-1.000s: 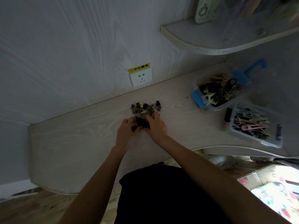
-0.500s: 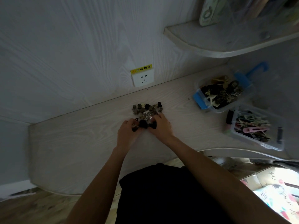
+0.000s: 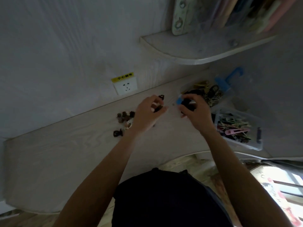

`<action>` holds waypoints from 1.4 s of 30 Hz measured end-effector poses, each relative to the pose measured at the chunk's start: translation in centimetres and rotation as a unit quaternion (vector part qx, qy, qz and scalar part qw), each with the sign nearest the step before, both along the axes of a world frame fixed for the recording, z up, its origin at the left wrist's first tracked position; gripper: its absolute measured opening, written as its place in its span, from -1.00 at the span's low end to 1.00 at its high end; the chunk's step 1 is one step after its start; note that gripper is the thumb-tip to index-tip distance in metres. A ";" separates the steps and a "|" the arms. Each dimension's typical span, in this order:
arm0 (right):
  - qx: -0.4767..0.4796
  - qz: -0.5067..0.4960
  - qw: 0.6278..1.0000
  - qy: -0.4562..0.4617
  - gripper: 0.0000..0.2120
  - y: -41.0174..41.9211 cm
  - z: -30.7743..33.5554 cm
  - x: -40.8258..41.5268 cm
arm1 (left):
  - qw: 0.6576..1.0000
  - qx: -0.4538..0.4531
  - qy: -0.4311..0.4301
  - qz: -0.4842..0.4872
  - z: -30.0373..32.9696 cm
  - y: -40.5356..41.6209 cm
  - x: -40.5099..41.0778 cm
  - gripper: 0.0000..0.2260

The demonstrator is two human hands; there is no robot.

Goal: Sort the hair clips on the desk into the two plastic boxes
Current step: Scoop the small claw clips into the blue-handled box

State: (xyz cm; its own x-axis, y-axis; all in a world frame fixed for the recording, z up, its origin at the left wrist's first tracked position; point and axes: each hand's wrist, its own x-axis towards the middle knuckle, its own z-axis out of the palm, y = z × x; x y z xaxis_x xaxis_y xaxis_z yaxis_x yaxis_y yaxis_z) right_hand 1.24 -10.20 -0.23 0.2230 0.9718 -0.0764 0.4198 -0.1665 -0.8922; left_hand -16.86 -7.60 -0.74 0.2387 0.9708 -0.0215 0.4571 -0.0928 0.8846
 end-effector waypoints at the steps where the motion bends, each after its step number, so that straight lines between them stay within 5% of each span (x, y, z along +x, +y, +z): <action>1: 0.008 0.001 0.998 -0.064 -0.75 0.6 0.4 1.5 | 0.999 0.005 0.006 -0.034 0.3 1.0 2.1 -0.84; 5: -0.038 0.050 0.970 -0.235 -0.67 3.4 1.0 5.4 | 0.985 0.006 0.124 -0.122 0.1 5.0 9.5 -0.73; 10: -0.064 0.095 0.956 -0.269 -0.60 4.9 0.9 7.1 | 0.955 0.041 0.241 -0.166 -0.7 7.3 12.5 -0.72; 14: -0.037 0.043 0.958 -0.281 -0.66 4.0 0.4 7.3 | 0.953 0.091 0.233 -0.169 -0.1 7.1 10.6 -0.74; 19: 0.151 0.082 0.945 -0.278 -0.81 1.3 0.3 3.1 | 0.968 0.191 0.160 -0.024 -0.2 3.5 3.4 -0.81; 22: 0.126 0.195 0.938 -0.258 -0.72 0.4 -1.7 -1.5 | 0.955 0.199 0.202 0.082 -2.8 0.0 -3.2 -0.83; 28: -0.211 0.291 0.895 -0.265 0.02 2.2 -7.3 -7.8 | 0.911 -0.191 0.333 0.150 -7.6 -4.8 -10.2 -0.05; 31: -0.230 0.294 0.887 -0.272 0.16 3.6 -8.6 -10.3 | 0.924 -0.207 0.298 0.122 -8.4 -4.9 -9.3 0.00; 36: -0.192 0.316 0.885 -0.283 -0.07 4.3 -9.1 -11.9 | 0.941 -0.146 0.272 0.140 -9.3 -3.8 -7.2 -0.12; 42: -0.170 0.280 0.896 -0.301 -0.40 2.7 -9.7 -10.9 | 0.959 -0.096 0.232 0.130 -10.4 -4.1 -8.0 -0.49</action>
State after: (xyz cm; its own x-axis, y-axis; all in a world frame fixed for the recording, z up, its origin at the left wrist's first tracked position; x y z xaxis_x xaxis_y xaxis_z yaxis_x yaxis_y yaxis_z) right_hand -9.67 -7.45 -9.96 -0.1926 0.8876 -0.4185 0.9103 0.0023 -0.4140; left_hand -24.86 -11.74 -11.14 -0.0891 0.9639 -0.2508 0.7910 0.2215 0.5703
